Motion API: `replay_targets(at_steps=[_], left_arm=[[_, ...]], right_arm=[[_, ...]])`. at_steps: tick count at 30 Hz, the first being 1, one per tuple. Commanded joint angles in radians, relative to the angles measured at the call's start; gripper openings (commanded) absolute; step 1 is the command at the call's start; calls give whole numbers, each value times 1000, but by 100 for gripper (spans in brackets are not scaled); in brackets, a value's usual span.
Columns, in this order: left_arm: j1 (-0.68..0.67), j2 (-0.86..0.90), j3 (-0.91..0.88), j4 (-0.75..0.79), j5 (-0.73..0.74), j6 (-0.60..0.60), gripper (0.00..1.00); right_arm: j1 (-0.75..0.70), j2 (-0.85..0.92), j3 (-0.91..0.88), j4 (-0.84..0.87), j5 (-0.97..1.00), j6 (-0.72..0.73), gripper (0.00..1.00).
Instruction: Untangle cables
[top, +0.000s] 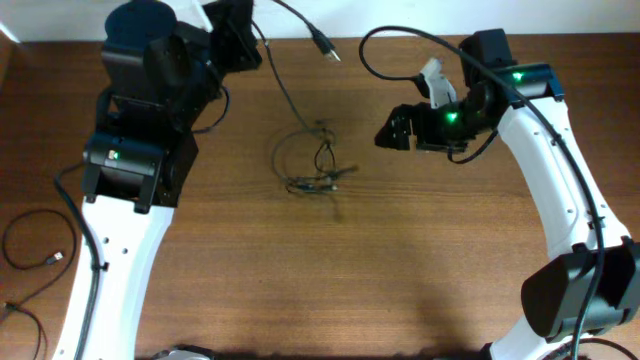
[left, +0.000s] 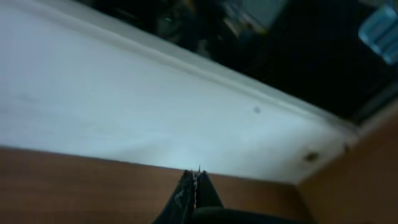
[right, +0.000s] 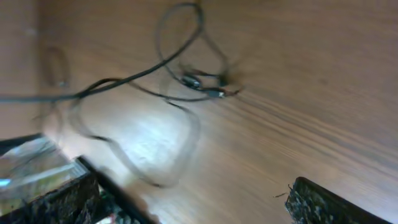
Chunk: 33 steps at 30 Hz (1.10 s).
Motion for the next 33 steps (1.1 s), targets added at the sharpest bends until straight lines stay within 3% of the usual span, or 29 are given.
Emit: replay_targets(at_steps=[1,3,5,9,14,19,24,28,33], left_arm=[[5,6,12,101,-137,-143,0],[5,6,12,146,-141,-144,0],[4,6,12,107,-141,-143,0],[25,6,12,58,-141,-136,0],[123,4,12,-31,-82,-128,0],[262,4,12,-24,231,-105,0],[390,4,12,-124,503,-67,0],[472,4,12,-206,657,-68,0],[548,-2,13,-205,821,-68,0]], right_arm=[[59,11,19,30,-106,-3,99],[129,19,19,82,-44,124,100],[197,19,18,129,145,245,100],[254,53,18,164,381,253,92],[217,144,17,159,419,194,92],[177,225,17,206,418,190,92],[173,234,17,322,407,-169,92],[174,264,17,437,407,-209,91],[172,317,17,477,430,-227,76]])
